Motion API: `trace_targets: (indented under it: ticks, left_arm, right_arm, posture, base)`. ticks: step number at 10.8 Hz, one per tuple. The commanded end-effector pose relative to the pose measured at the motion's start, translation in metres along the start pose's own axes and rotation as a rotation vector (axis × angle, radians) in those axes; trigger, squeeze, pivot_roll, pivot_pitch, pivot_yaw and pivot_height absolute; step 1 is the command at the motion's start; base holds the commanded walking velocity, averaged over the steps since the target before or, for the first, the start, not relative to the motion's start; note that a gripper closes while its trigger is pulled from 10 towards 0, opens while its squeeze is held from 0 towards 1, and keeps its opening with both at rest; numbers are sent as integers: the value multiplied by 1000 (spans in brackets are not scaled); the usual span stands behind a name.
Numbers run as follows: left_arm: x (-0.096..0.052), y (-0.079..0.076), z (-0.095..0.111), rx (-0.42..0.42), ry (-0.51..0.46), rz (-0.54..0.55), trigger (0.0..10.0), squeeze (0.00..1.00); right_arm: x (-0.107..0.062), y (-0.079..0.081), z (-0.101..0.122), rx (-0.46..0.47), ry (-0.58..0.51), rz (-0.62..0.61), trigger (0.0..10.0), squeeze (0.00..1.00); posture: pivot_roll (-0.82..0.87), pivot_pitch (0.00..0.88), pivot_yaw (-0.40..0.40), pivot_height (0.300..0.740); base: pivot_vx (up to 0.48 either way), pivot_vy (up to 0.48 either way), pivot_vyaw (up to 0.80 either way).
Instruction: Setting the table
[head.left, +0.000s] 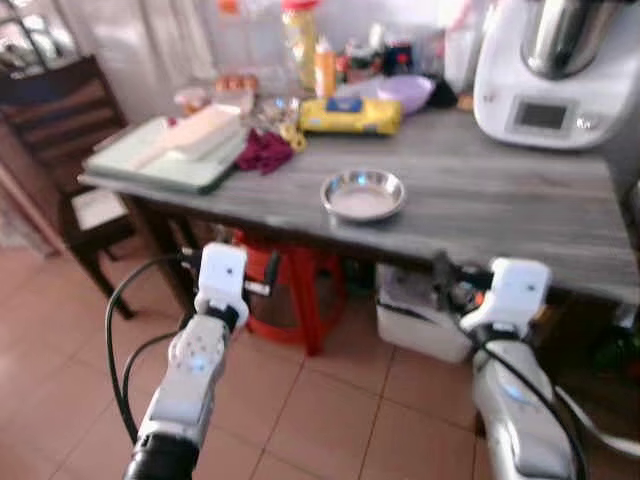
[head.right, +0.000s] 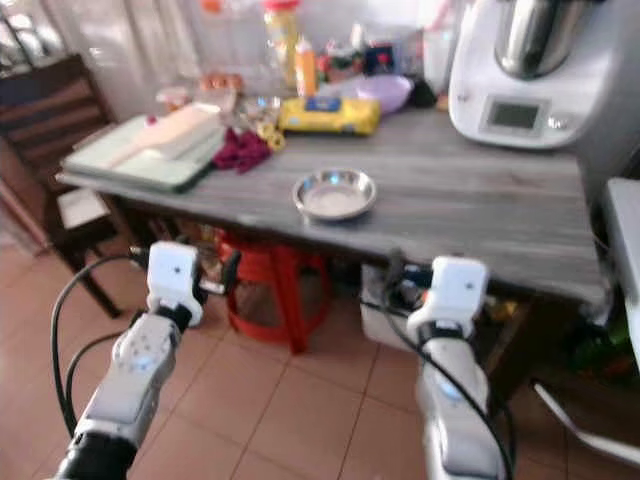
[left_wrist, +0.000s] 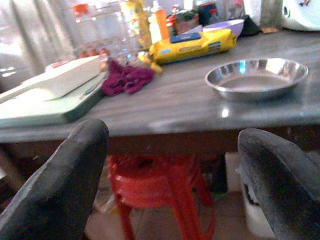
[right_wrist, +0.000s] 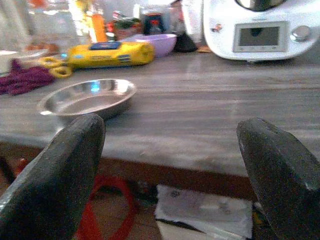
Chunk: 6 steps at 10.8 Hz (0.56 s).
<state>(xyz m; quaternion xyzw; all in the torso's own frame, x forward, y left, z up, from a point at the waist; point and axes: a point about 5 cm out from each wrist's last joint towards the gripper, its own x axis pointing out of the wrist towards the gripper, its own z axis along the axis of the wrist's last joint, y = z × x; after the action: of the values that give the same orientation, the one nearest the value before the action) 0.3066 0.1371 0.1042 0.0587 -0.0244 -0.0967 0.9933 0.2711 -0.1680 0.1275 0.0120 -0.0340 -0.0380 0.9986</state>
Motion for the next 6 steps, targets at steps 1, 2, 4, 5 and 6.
trace_targets:
  ticks: [1,2,4,5,6]
  left_arm:
    - [-1,0,-1,6,2,1,10000,0]
    - [-1,-1,-1,7,3,-2,10000,0]
    - [0,-1,0,8,4,-2,10000,0]
    - [-1,-2,-1,9,2,-6,10000,0]
    - [-2,-2,-1,13,3,-9,10000,0]
  right_arm:
    - [2,1,3,-5,-9,8,10000,0]
    - [2,1,3,-6,-11,8,10000,0]
    - [4,1,4,-8,-14,10,10000,0]
    - [4,2,3,-7,-11,10,10000,0]
    - [3,4,2,-4,-9,10,10000,0]
  posture:
    - [-123,0,120,740]
    - [-122,0,119,740]
    - [-123,9,123,740]
    - [-117,15,128,740]
    - [-115,17,129,740]
  base:
    - [-315,0,0]
    - [-311,0,0]
    - [-313,0,0]
    - [-307,0,-587]
    - [-296,0,-587]
